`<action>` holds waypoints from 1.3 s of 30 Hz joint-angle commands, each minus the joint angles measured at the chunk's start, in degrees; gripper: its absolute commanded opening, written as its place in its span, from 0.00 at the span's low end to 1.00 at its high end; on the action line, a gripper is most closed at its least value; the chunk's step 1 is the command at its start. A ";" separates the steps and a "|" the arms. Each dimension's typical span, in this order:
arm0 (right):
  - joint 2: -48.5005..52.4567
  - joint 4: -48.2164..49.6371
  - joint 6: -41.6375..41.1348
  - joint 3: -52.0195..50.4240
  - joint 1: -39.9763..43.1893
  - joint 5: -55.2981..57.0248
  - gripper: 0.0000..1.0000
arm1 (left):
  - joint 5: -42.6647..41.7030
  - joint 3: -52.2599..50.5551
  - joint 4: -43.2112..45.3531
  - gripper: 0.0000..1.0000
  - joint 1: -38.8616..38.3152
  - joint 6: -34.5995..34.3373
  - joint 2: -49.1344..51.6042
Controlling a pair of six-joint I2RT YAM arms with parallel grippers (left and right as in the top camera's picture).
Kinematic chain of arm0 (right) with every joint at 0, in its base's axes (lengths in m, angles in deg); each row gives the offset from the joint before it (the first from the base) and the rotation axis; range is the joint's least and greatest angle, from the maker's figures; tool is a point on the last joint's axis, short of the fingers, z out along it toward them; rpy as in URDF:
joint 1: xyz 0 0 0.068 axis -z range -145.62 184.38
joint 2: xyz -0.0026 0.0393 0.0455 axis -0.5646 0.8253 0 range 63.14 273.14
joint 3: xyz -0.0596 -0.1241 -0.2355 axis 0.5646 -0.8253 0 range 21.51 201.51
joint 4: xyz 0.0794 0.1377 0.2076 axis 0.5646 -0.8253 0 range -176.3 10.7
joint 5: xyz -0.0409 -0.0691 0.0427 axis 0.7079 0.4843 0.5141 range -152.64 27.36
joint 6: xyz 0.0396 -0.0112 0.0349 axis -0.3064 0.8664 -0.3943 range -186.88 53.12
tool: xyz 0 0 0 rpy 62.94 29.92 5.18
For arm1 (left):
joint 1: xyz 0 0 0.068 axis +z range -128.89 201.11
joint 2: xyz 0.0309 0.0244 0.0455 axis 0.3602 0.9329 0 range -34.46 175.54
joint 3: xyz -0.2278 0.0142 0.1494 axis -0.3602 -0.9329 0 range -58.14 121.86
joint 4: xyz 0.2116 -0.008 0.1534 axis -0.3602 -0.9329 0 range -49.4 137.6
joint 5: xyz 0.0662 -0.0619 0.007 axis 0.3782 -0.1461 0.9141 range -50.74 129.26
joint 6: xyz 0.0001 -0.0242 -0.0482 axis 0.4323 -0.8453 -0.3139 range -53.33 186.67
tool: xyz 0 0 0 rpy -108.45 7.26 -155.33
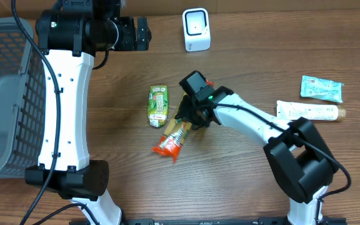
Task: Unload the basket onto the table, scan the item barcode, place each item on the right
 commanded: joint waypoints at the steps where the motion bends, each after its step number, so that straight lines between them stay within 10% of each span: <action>1: -5.27 -5.55 14.45 2.14 3.28 -3.17 0.06 | 0.17 0.35 0.07 0.99 -0.07 0.90 0.31; 11: -8.04 -21.86 32.54 -0.17 16.94 5.77 0.06 | 0.15 0.35 0.07 1.00 -0.07 0.90 0.31; 16: -8.15 -22.21 40.59 0.39 19.04 6.80 0.53 | 0.17 0.35 0.07 1.00 -0.07 0.90 0.31; 24: -8.28 -27.06 45.88 12.17 10.14 10.27 0.69 | 0.15 0.35 0.07 1.00 -0.07 0.90 0.31; 39: -0.76 -24.59 37.59 5.22 -8.46 27.50 0.63 | 0.17 0.35 0.07 1.00 -0.07 0.90 0.31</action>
